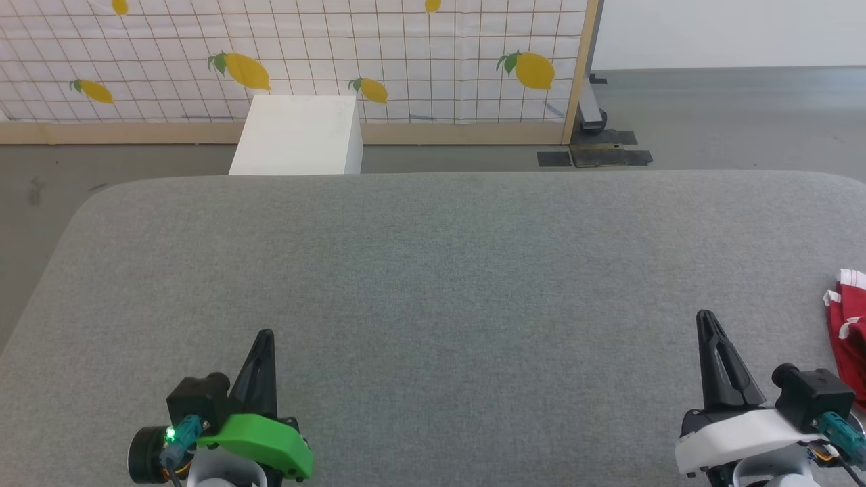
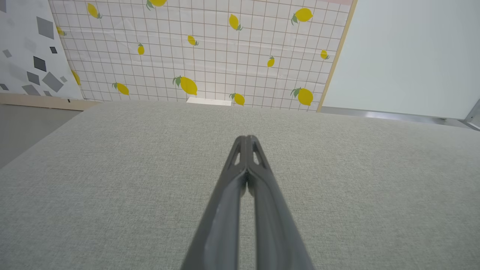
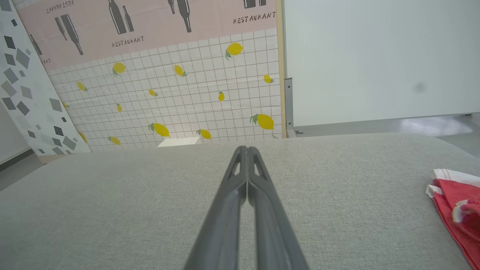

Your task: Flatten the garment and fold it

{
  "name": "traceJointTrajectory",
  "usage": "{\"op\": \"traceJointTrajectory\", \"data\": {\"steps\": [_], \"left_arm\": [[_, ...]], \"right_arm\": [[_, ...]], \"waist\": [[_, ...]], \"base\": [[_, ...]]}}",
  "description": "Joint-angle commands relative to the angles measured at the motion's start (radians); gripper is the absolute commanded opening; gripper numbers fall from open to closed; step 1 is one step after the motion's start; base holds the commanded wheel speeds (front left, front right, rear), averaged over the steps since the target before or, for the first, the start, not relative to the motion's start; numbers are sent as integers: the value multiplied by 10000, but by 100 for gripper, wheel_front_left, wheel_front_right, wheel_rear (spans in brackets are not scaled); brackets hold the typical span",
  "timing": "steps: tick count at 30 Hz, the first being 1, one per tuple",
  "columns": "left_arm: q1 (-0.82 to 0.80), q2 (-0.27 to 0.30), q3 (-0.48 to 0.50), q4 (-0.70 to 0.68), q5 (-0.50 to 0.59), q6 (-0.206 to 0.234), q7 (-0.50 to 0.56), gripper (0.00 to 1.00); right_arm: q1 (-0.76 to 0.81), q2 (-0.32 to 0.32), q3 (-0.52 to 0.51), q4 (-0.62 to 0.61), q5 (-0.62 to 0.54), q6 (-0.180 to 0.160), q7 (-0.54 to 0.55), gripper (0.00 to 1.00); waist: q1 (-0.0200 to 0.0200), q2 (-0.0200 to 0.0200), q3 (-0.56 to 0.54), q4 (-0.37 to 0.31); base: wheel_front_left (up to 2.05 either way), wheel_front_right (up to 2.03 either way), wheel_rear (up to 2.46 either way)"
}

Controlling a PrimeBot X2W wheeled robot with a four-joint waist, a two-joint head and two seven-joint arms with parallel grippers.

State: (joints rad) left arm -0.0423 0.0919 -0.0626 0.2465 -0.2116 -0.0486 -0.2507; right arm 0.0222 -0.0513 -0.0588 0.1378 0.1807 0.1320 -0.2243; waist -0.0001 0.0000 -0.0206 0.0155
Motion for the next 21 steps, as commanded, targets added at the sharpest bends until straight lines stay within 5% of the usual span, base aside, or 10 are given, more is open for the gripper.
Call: {"op": "traceJointTrajectory", "data": {"steps": [1, 21], "left_arm": [[19, -15, 22, -84, 90, 20, 57, 0], [85, -81, 122, -476, 424, 97, 460, 0]], "right_arm": [[-10, 0, 22, -56, -77, -1, 54, 0], [-45, 2, 116, -273, -362, -3, 414, 0]], "waist": [[1, 0, 3, -2], [1, 0, 36, -27]], "base": [[0, 0, 0], [0, 0, 0]]}}
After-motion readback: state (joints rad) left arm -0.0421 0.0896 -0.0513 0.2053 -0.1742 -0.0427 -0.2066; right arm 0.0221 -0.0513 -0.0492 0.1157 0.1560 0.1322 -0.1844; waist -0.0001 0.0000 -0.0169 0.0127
